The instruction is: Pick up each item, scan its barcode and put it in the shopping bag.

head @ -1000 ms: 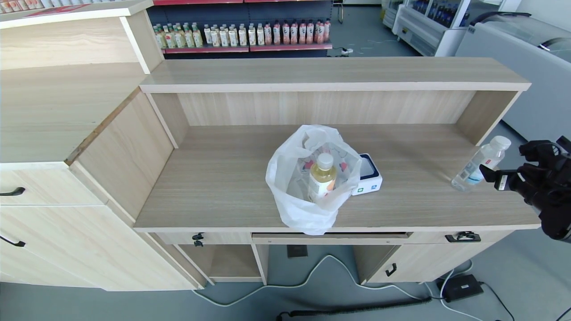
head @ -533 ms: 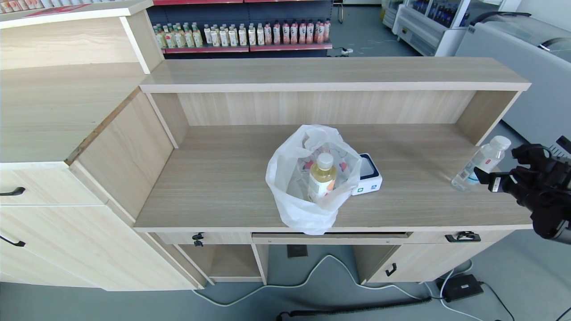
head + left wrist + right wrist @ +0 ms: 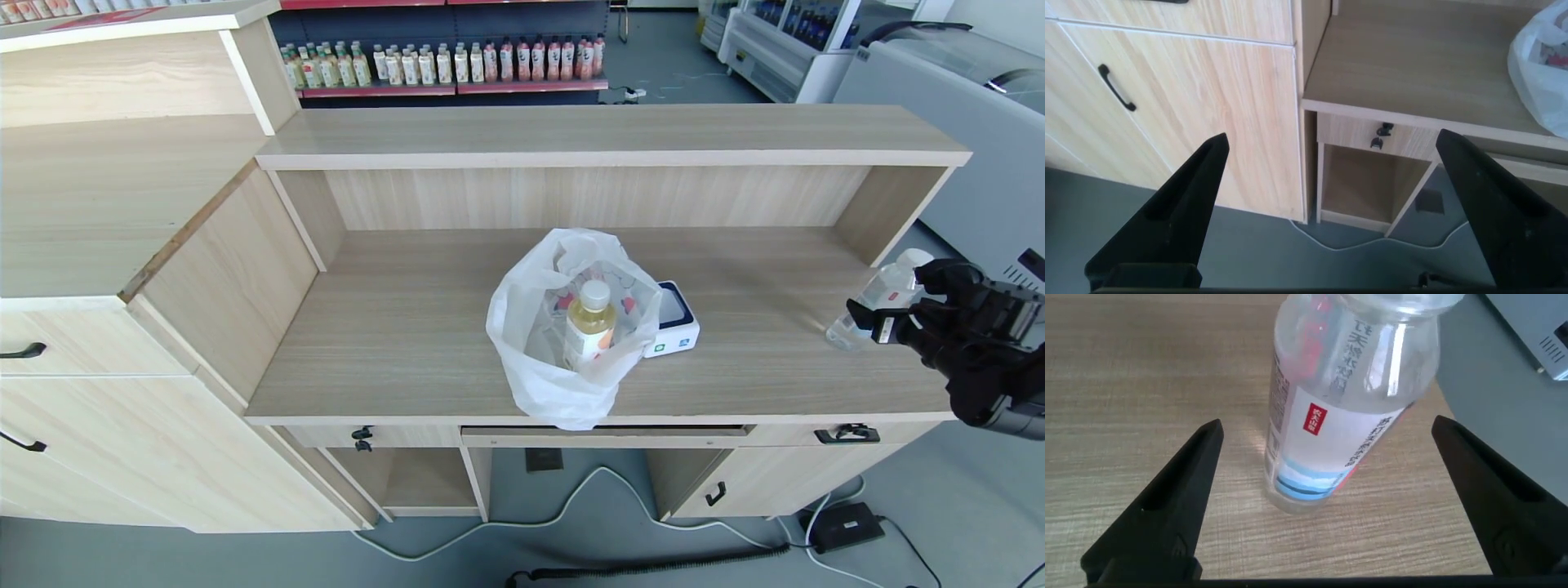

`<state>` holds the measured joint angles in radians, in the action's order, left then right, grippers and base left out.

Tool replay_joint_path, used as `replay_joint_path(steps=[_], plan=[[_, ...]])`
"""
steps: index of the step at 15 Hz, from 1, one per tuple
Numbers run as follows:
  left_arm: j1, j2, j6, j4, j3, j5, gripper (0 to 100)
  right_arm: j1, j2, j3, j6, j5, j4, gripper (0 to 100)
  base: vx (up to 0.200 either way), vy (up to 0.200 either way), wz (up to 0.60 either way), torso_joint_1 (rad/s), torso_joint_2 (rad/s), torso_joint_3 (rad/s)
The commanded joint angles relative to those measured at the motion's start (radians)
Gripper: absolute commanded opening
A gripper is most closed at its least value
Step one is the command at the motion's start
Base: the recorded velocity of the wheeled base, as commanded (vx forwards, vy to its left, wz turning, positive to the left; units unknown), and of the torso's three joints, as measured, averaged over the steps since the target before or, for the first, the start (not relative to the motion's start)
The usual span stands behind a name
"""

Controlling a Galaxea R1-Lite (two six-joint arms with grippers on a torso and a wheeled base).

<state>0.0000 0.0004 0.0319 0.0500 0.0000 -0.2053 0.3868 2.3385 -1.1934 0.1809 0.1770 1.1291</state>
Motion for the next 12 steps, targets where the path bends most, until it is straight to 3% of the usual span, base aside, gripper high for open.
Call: replay_joint_path(steps=[1,12], plan=[[0.0,0.0,0.0,0.001,0.0,0.0,100,-0.005,0.025,-0.049,0.0,-0.001,-0.022,100,0.0,0.0,0.0,0.0,0.0,0.0],[0.0,0.0,0.0,0.001,0.0,0.0,100,-0.037,0.104,-0.161,0.0,0.001,-0.037,100,0.0,0.0,0.0,0.0,0.0,0.0]])
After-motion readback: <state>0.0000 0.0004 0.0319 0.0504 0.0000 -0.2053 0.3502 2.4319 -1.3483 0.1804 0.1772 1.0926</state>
